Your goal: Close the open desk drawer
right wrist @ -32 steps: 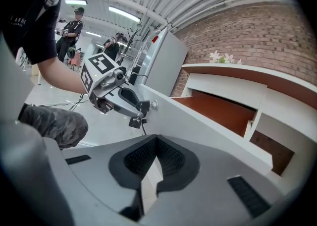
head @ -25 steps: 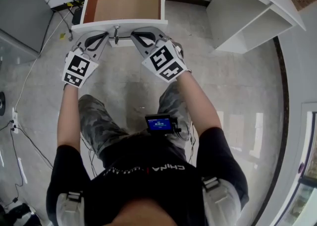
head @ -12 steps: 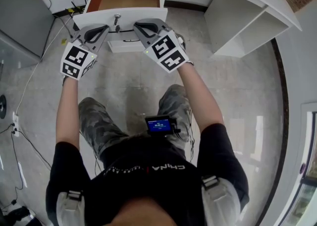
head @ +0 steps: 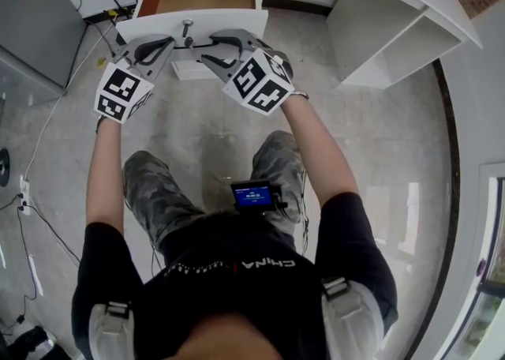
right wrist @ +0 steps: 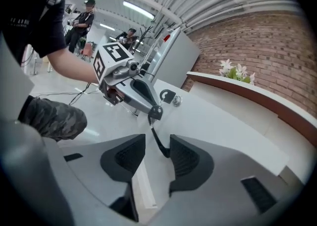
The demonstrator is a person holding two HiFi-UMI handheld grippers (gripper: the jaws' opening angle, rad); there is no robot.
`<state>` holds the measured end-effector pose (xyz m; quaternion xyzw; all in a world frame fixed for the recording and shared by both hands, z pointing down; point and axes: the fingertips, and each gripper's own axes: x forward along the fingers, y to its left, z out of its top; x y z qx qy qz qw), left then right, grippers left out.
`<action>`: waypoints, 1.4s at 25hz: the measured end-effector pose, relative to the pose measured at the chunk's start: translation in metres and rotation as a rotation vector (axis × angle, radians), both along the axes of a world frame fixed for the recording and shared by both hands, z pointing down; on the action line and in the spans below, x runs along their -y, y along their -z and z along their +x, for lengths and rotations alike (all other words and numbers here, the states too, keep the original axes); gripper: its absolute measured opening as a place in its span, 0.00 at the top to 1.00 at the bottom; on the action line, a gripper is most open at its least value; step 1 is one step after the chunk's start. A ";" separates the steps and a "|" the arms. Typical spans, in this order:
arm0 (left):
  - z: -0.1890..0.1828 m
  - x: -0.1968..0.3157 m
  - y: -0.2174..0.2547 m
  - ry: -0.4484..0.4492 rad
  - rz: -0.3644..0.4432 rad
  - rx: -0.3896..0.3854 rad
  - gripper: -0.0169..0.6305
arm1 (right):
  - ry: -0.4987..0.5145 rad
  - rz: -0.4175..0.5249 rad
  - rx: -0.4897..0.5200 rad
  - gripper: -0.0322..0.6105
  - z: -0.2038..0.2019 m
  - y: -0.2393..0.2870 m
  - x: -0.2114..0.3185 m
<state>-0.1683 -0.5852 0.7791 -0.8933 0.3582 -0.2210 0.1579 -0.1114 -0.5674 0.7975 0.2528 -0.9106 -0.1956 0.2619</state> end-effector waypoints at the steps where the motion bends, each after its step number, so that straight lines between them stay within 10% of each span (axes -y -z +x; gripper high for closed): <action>1: -0.001 -0.001 -0.003 -0.006 -0.002 0.016 0.95 | 0.001 0.016 -0.016 0.71 -0.003 -0.002 -0.001; 23: -0.002 0.006 -0.023 -0.005 0.104 0.220 0.83 | -0.041 0.153 -0.043 0.79 -0.013 0.008 0.024; 35: -0.005 0.055 -0.022 0.051 0.082 0.142 0.84 | -0.031 0.134 -0.062 0.82 -0.013 0.000 0.071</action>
